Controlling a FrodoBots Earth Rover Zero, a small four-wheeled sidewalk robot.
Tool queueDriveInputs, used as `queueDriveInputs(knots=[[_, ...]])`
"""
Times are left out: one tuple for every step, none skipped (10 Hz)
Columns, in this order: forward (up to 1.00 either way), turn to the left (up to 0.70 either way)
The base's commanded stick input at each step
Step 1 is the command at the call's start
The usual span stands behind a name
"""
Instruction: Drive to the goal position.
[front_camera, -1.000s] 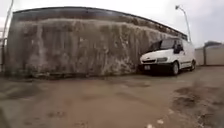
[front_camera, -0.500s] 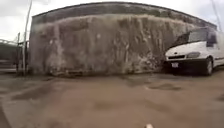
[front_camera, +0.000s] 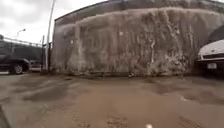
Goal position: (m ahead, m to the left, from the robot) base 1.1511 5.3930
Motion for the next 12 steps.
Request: queueDriveInputs(knots=[[1.00,0.27],[1.00,0.27],[1.00,0.27],[1.00,0.27],[1.00,0.27],[1.00,0.27],[1.00,0.27],[1.00,0.27],[1.00,0.27],[1.00,0.27],[1.00,0.27],[1.00,0.27]])
